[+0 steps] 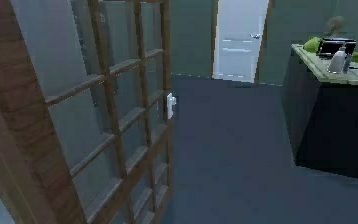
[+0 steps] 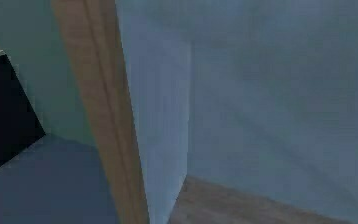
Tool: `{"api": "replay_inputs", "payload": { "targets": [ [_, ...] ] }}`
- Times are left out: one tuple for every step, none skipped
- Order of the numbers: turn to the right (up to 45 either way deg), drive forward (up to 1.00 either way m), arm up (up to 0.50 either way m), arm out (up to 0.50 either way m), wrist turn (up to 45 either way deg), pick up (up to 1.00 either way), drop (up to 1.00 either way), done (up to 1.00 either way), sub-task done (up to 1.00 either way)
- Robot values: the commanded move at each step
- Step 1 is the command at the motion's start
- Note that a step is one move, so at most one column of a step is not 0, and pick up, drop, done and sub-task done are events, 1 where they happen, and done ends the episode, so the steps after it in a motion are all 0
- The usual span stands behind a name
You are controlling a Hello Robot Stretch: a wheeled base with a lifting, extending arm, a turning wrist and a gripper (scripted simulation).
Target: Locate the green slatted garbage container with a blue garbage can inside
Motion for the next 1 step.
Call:
{"api": "replay_inputs", "payload": {
  "targets": [
    [18.0,0.00,0.00,0.00,0.0,0.00,0.00,0.00,0.00]
  ]
}}
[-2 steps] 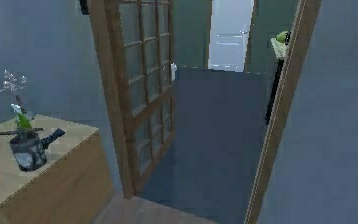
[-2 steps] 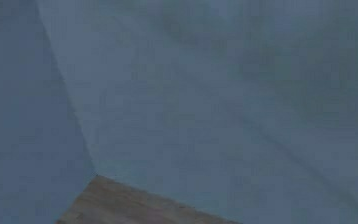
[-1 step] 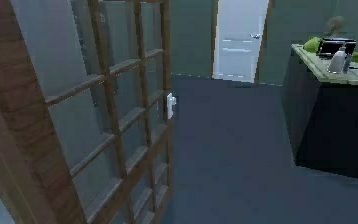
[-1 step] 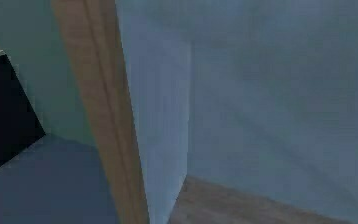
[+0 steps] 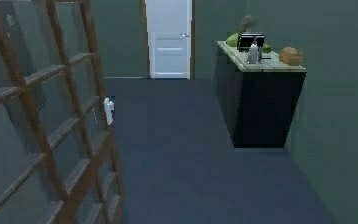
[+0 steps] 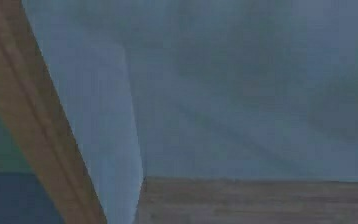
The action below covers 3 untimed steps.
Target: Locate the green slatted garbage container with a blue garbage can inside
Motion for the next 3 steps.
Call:
{"api": "replay_inputs", "payload": {
  "targets": [
    [0.0,1.00,0.00,0.00,0.0,0.00,0.00,0.00,0.00],
    [0.0,0.45,0.00,0.00,0.0,0.00,0.00,0.00,0.00],
    [-45.0,0.00,0.00,0.00,0.0,0.00,0.00,0.00,0.00]
  ]
}}
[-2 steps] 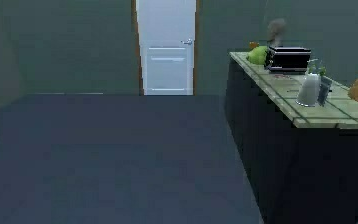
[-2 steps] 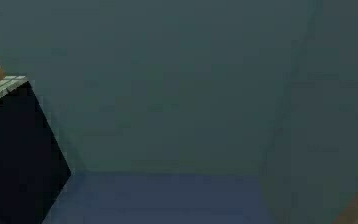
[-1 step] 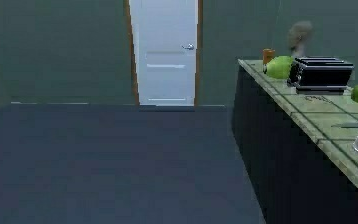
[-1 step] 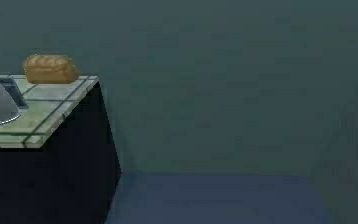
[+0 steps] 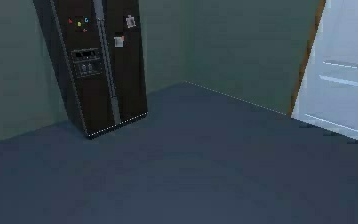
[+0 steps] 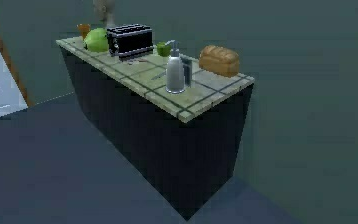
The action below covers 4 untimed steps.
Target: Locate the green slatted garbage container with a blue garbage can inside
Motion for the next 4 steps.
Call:
{"api": "replay_inputs", "payload": {
  "targets": [
    [-15.0,0.00,0.00,0.00,0.0,0.00,0.00,0.00,0.00],
    [0.0,0.85,0.00,0.00,0.0,0.00,0.00,0.00,0.00],
    [-45.0,0.00,0.00,0.00,0.0,0.00,0.00,0.00,0.00],
    [-3.0,0.00,0.00,0.00,0.0,0.00,0.00,0.00,0.00]
  ]
}}
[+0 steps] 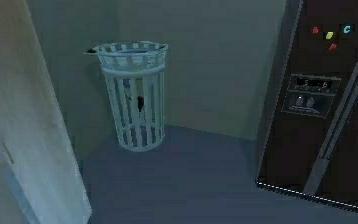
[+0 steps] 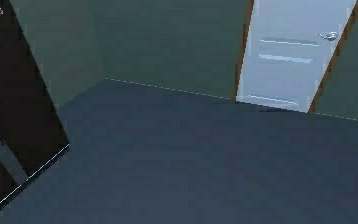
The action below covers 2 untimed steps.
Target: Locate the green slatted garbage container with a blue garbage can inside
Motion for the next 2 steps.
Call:
{"api": "replay_inputs", "payload": {
  "targets": [
    [45.0,0.00,0.00,0.00,0.0,0.00,0.00,0.00,0.00],
    [45.0,0.00,0.00,0.00,0.0,0.00,0.00,0.00,0.00]
  ]
}}
